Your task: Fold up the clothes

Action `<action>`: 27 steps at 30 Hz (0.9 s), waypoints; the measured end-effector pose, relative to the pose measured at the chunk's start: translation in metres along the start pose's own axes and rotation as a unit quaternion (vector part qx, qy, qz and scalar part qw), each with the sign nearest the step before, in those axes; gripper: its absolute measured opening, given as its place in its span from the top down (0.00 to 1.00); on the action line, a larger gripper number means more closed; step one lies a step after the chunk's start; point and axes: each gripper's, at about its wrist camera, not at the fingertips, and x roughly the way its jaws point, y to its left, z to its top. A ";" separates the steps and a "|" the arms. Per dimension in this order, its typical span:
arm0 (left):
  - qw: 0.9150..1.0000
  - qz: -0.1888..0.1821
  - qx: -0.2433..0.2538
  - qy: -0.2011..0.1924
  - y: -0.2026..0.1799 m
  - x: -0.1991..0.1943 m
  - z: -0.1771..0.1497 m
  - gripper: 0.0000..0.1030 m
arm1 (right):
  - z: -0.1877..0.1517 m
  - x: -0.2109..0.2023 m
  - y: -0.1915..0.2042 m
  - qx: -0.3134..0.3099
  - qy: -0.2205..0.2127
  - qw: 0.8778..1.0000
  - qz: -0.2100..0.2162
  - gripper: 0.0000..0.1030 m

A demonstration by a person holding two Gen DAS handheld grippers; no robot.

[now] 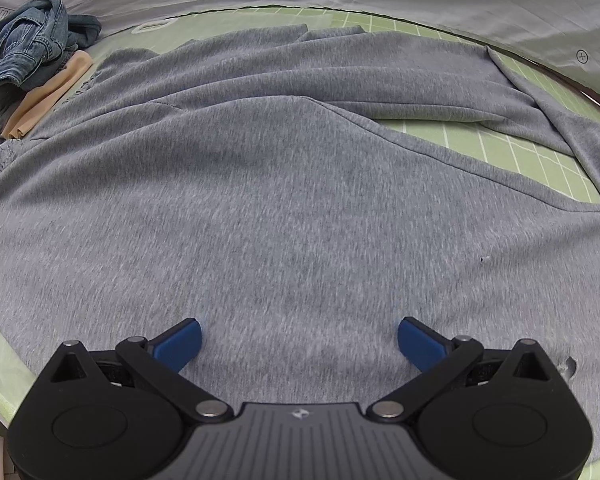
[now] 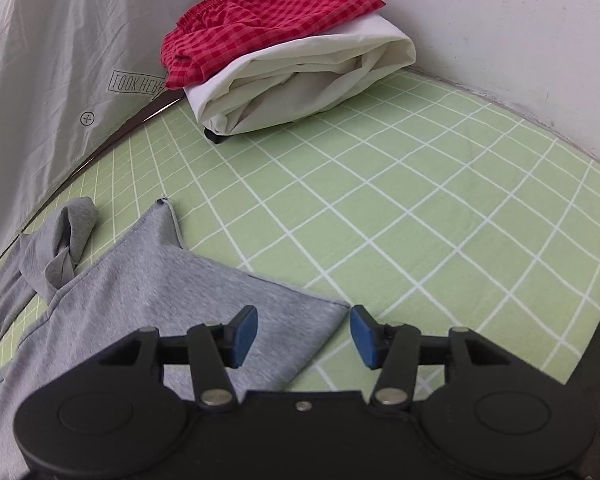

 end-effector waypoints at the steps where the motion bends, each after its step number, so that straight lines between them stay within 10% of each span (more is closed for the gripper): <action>1: 1.000 0.000 -0.001 0.000 0.000 -0.001 -0.002 0.00 | 0.000 0.002 0.004 -0.008 -0.005 1.000 -0.004 0.46; 4: 1.000 0.001 -0.002 -0.003 0.000 -0.002 -0.007 0.00 | -0.001 0.006 0.016 -0.037 -0.010 0.999 -0.019 0.61; 6: 1.000 0.002 -0.004 -0.003 0.001 -0.003 -0.010 0.00 | -0.003 0.007 0.022 -0.066 -0.008 0.997 -0.039 1.00; 19: 1.000 -0.006 0.010 0.005 0.003 -0.009 -0.021 0.00 | -0.034 -0.032 -0.018 -0.094 -0.013 0.982 -0.166 0.99; 27: 0.999 -0.012 0.017 0.025 0.014 -0.011 -0.024 0.00 | -0.021 -0.033 0.033 -0.146 -0.044 0.972 -0.177 0.27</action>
